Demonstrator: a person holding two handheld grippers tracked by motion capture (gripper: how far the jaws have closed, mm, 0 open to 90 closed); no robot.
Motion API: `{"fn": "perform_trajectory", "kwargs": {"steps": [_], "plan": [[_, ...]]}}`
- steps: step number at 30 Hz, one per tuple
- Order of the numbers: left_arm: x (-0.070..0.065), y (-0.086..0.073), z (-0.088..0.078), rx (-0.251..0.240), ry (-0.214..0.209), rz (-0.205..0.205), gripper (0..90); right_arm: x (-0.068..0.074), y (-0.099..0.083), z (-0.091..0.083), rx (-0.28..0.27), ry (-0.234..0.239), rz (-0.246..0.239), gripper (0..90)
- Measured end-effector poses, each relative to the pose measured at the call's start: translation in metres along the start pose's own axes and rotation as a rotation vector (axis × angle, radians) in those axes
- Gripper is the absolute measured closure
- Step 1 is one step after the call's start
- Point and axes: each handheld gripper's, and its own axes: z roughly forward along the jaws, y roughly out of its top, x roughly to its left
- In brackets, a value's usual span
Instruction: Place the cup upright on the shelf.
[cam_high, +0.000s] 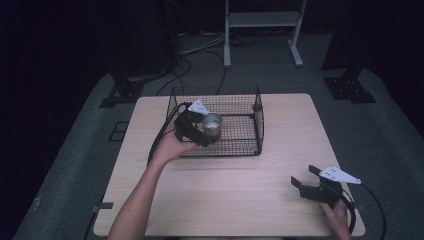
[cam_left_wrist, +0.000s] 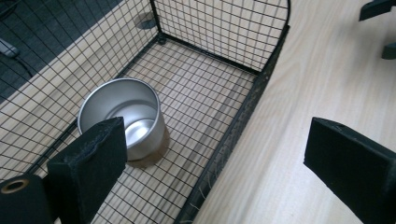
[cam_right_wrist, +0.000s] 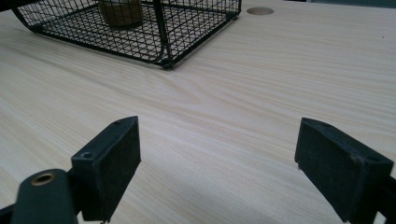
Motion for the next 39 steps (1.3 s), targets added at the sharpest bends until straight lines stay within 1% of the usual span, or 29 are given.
{"fn": "perform_trajectory", "kwargs": {"steps": [17,21,22,24,30,35,37,39], "plan": [[-0.017,-0.024,-0.009,-0.018,-0.018,0.009,4.8,0.0,0.0,0.0,0.0,-0.005,-0.001,13.6],[-0.021,-0.03,-0.009,-0.022,-0.017,0.011,4.7,0.0,0.0,0.0,0.0,-0.005,-0.002,13.6],[-0.022,-0.031,-0.009,-0.026,-0.018,0.013,4.7,0.0,0.0,0.001,-0.004,-0.007,-0.008,13.6],[-0.024,-0.033,-0.01,-0.029,-0.02,0.014,4.7,0.001,0.0,0.0,0.002,-0.006,0.001,13.6],[-0.03,-0.041,-0.012,-0.027,-0.016,0.023,4.3,0.001,0.0,0.0,0.002,-0.007,0.0,13.6],[-0.034,-0.048,-0.015,-0.04,-0.022,0.018,4.3,0.001,0.0,0.0,0.003,-0.008,0.0,13.6],[-0.036,-0.05,-0.016,-0.04,-0.023,0.022,4.3,0.001,0.0,0.0,0.003,-0.009,-0.001,13.6],[-0.038,-0.053,-0.017,-0.049,-0.022,0.015,4.3,0.001,0.0,0.0,0.003,-0.009,-0.001,13.6]]}}
